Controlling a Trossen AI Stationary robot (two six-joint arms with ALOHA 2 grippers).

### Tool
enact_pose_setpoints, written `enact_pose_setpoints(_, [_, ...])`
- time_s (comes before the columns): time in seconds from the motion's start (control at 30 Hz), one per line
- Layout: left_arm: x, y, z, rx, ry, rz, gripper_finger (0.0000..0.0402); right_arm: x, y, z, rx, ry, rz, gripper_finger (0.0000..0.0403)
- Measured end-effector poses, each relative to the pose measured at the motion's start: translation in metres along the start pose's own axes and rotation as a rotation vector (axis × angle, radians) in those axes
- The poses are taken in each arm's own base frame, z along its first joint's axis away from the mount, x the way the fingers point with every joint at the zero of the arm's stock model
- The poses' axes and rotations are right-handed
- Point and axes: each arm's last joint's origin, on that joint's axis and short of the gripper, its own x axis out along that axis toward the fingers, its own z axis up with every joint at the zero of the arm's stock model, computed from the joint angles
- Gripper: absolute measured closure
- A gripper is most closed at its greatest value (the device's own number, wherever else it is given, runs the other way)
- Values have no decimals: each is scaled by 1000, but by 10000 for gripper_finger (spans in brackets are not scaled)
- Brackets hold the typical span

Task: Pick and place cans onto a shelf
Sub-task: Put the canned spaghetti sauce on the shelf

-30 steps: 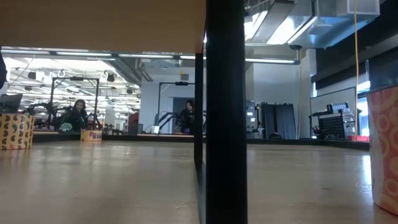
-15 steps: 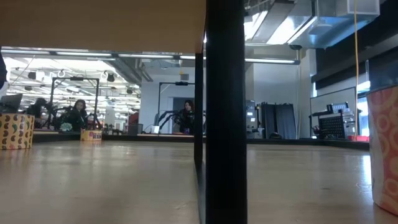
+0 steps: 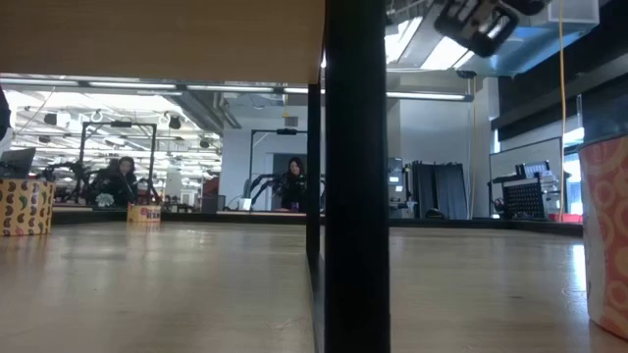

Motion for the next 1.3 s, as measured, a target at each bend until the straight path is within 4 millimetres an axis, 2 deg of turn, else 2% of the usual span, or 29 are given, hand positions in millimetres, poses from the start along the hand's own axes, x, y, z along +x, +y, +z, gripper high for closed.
enact_pose_setpoints(0.1, [-3, -2, -2, 74, 7, -97, 401, 11, -2, -6, 59, -49, 19, 321])
enact_pose_setpoints(0.3, [-3, -5, -2, 211, 9, -209, 401, 20, -6, -22, 129, -27, -46, 321])
enact_pose_setpoints(0.5, [-3, -5, -2, 209, 9, -212, 401, 28, -3, -30, 206, 1, -44, 321])
enact_pose_setpoints(0.77, [-3, -5, -2, 203, 11, -214, 401, 54, -2, -38, 237, 59, -62, 321])
enact_pose_setpoints(0.9, [-3, -5, -2, 203, 11, -214, 401, 62, -4, -41, 232, 76, -80, 321])
enact_pose_setpoints(1.3, [-3, -5, -2, 203, 11, -215, 401, 65, -3, -42, 260, 79, -81, 321])
